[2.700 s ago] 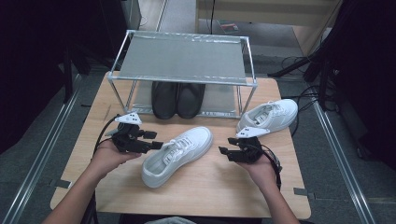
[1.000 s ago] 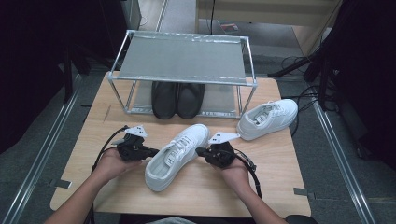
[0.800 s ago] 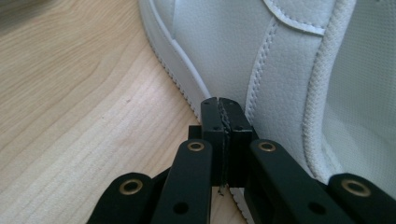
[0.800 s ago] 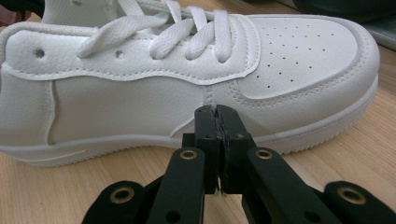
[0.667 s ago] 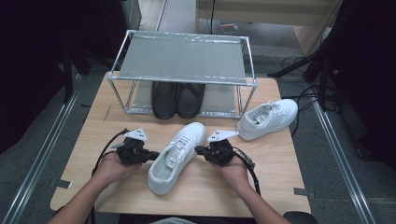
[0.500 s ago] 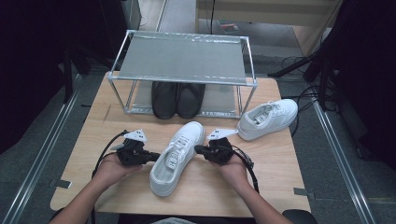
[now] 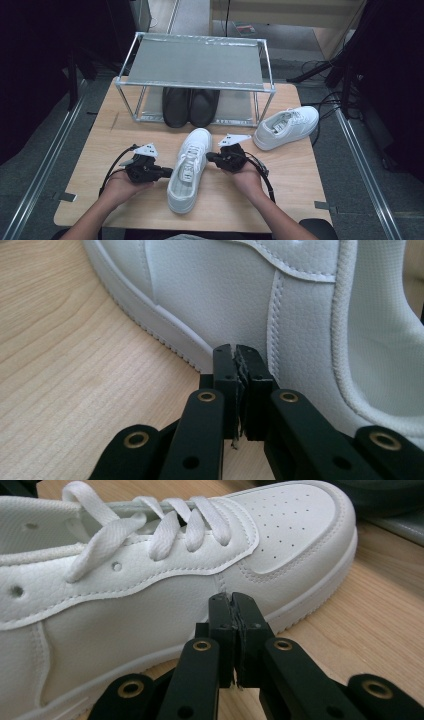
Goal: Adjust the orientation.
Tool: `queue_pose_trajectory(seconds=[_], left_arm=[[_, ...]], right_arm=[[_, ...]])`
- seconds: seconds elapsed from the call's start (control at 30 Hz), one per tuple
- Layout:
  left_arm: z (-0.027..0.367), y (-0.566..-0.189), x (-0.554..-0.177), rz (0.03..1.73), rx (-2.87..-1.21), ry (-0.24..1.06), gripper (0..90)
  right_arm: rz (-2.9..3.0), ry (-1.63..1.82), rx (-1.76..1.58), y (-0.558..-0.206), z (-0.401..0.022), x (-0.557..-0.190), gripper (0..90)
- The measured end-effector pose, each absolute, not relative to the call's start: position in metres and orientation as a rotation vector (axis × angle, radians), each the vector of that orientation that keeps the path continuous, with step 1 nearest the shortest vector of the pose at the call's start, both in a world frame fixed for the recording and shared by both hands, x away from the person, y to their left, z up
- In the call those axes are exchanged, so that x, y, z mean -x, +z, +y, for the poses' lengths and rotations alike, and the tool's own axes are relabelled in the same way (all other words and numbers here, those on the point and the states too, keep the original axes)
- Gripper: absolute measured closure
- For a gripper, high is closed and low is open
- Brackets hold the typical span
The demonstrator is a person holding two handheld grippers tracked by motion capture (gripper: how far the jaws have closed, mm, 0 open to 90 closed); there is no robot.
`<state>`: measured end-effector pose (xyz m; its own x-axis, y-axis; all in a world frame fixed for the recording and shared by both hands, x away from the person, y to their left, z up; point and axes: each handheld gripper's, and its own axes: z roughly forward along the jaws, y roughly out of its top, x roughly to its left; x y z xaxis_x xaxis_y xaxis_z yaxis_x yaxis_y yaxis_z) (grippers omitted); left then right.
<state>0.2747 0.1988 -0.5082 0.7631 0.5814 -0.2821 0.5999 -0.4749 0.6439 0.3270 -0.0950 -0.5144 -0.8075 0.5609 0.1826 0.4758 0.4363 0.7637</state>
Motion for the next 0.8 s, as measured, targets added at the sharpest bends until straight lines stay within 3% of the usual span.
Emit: queue_pose_trajectory(seconds=[0.63,0.8], left_arm=[[0.194,-0.51,-0.272,0.893,-2.172,-0.061,86.5],[0.2,-0.506,-0.271,0.863,-2.16,-0.022,77.6]], right_arm=[[2.588,1.306,-0.923,-0.513,-0.093,-0.338,84.8],[2.593,1.289,-0.902,-0.511,-0.095,-0.339,77.6]])
